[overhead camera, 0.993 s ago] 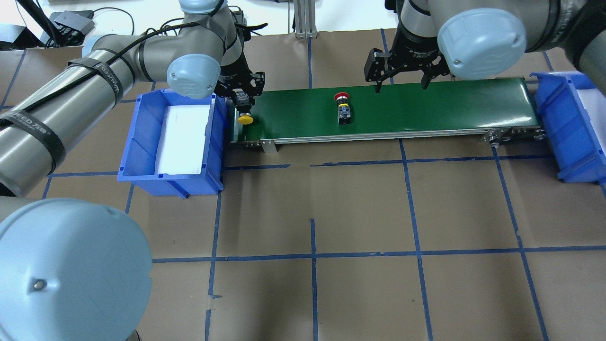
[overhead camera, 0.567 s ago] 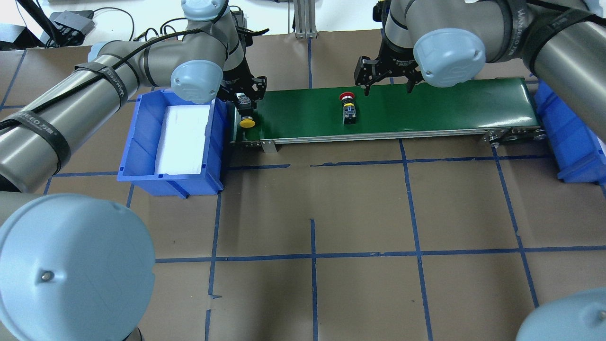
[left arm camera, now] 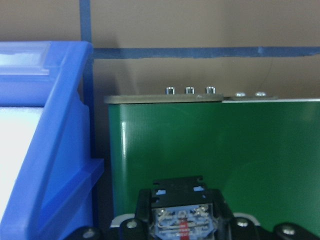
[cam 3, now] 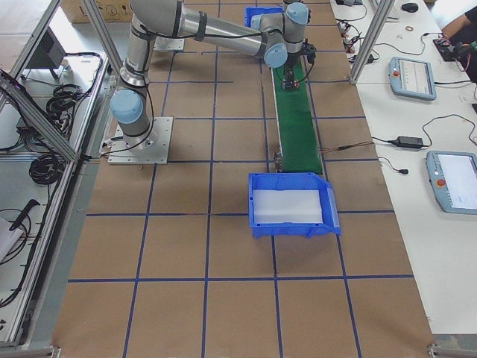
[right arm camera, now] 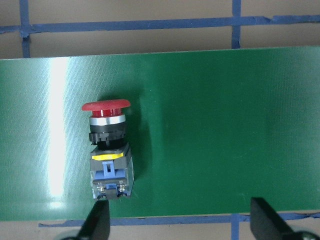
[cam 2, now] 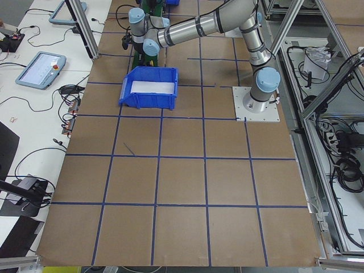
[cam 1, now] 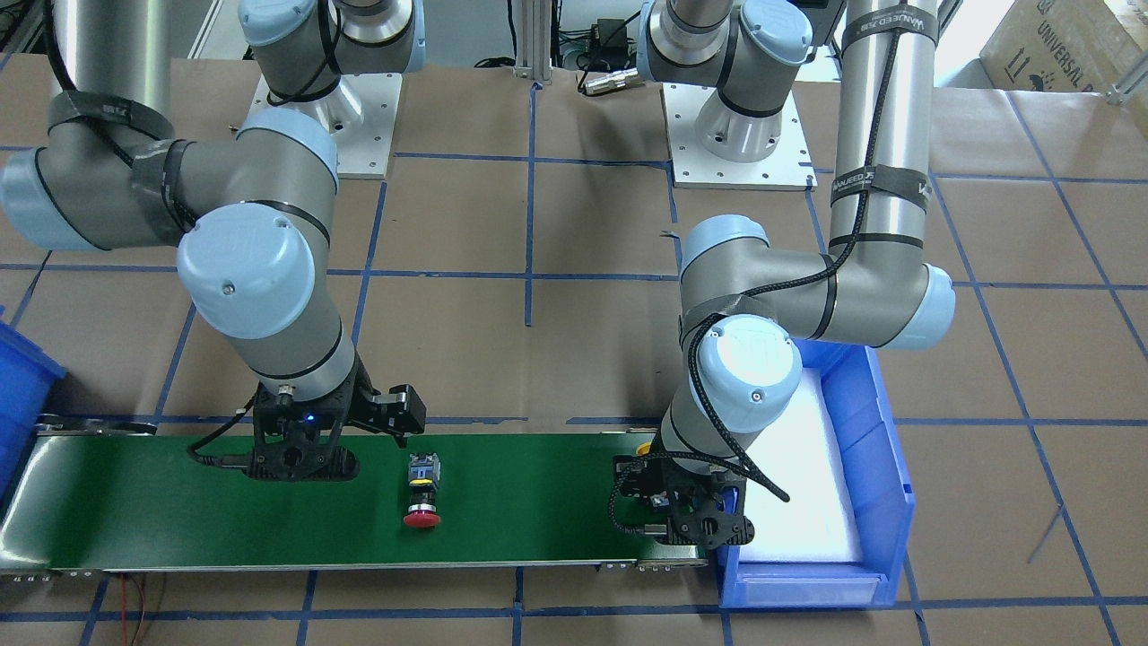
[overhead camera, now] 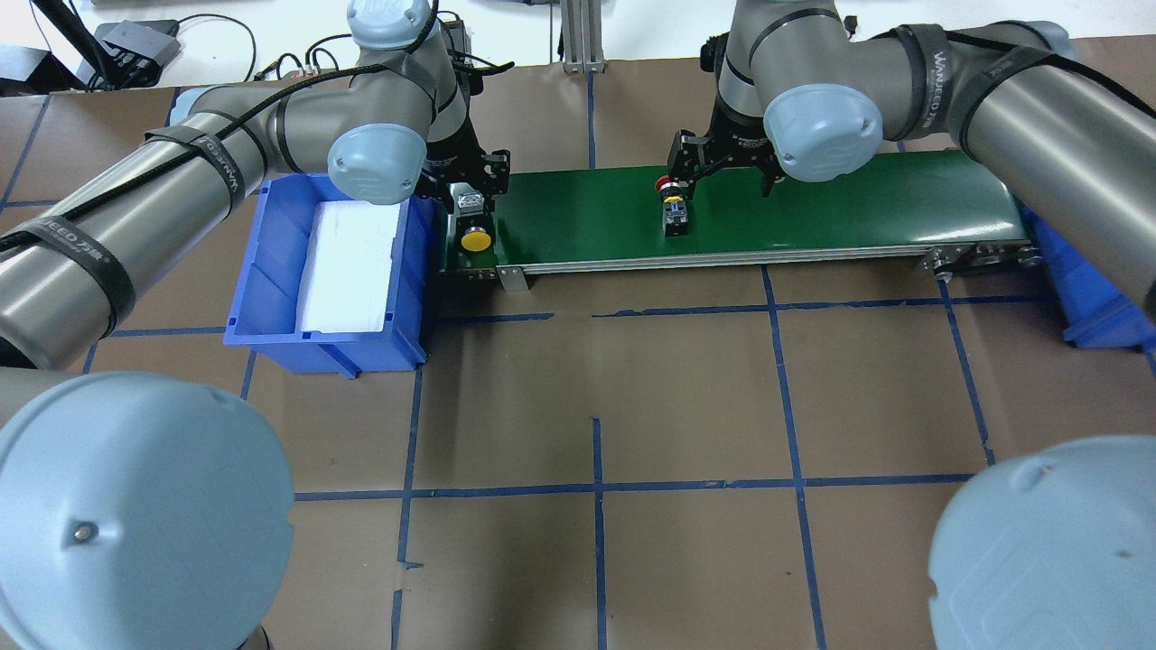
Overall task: Transport two buttons from left to right
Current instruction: 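Place the yellow button on the belt with left gripper while right gripper descends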
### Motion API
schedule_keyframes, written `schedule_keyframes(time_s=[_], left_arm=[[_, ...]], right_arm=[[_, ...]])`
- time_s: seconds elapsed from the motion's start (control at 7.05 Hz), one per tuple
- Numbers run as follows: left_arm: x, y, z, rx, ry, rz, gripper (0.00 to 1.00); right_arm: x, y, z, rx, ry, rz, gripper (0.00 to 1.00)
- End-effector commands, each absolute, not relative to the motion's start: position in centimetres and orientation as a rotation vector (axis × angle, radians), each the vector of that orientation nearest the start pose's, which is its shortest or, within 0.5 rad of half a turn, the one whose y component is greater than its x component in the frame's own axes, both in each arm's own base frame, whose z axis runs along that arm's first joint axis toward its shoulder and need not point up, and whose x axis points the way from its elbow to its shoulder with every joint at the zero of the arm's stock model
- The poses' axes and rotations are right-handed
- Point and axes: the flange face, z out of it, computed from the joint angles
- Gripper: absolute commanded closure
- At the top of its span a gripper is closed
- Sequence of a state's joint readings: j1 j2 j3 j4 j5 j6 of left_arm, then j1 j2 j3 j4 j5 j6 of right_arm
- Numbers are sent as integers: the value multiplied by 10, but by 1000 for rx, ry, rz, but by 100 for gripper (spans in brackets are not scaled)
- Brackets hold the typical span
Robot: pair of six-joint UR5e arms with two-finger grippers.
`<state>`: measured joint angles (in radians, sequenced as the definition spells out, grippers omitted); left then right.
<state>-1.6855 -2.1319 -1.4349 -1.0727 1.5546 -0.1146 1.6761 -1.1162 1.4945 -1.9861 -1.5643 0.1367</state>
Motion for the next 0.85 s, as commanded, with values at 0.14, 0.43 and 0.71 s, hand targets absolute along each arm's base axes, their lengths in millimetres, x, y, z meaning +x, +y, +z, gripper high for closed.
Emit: schedule_keyframes(time_s=[0.14,0.43,0.71], left_arm=[[-210,-647,334,13,3163,-181,0],[-200,-601,385,75,3150,-130,0],[-151,-562,435,22,3145,-1,0]], right_arm=[[202,-643,291,77,3130,-53,2],[202,-645,288,79,3128,-68,2],[203,-646,287,65,3126,-87,3]])
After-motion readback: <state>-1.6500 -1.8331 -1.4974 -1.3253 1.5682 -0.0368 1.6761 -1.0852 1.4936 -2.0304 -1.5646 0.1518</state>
